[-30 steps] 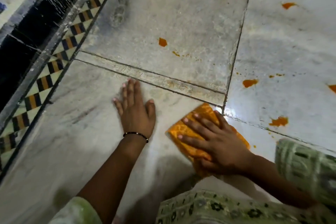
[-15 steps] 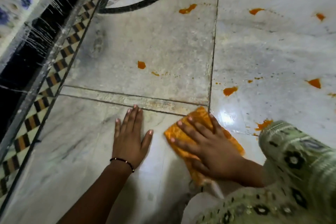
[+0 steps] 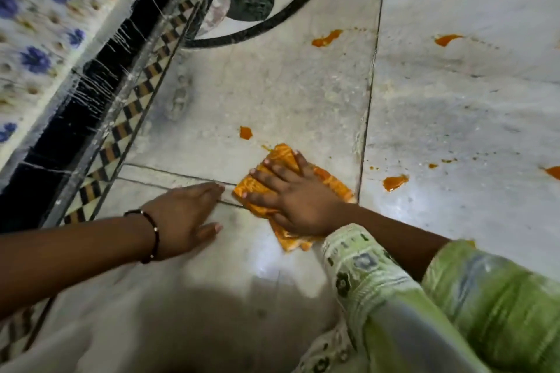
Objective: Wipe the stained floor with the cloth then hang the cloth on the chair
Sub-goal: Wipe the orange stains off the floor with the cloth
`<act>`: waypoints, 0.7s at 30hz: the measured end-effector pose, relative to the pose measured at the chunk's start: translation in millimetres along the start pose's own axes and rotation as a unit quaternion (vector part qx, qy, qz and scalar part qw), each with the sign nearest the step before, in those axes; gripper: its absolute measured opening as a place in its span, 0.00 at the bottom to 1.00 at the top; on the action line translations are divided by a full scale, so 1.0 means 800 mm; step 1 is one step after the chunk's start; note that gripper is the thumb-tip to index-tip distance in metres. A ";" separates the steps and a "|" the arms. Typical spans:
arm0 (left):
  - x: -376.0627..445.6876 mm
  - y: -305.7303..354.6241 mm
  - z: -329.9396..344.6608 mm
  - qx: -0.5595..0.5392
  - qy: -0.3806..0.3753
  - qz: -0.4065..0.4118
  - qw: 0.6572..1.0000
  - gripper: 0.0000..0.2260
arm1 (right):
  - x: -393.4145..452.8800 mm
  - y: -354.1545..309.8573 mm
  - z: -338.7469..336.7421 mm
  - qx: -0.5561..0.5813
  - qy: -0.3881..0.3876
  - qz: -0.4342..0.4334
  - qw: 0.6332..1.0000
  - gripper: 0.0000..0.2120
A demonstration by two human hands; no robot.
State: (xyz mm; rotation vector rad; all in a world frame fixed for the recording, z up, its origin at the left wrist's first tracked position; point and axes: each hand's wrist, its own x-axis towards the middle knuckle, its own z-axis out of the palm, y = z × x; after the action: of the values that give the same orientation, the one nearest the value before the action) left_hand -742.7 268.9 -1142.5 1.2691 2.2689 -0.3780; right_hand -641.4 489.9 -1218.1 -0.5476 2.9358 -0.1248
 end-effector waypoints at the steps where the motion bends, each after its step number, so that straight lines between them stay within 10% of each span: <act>1: -0.003 -0.009 -0.012 -0.007 0.004 0.000 1.000 0.47 | -0.005 -0.013 0.001 -0.005 0.005 -0.017 1.000 0.28; 10: 0.038 -0.012 0.055 -0.146 0.144 -0.047 0.978 0.40 | -0.105 0.058 -0.002 -0.006 -0.047 -0.144 0.988 0.33; 18: 0.090 -0.028 0.081 -0.132 0.248 -0.063 0.958 0.37 | 0.012 -0.016 -0.005 0.075 0.031 0.242 0.967 0.34; 21: 0.094 -0.033 0.086 -0.117 0.259 -0.068 0.956 0.37 | -0.004 -0.057 0.003 0.066 0.043 0.227 0.971 0.35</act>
State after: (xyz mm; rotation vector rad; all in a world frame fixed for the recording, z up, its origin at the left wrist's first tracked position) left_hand -777.6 275.8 -1241.1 1.1907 2.7418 0.2059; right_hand -622.0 448.7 -1215.4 0.1573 3.0174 -0.2920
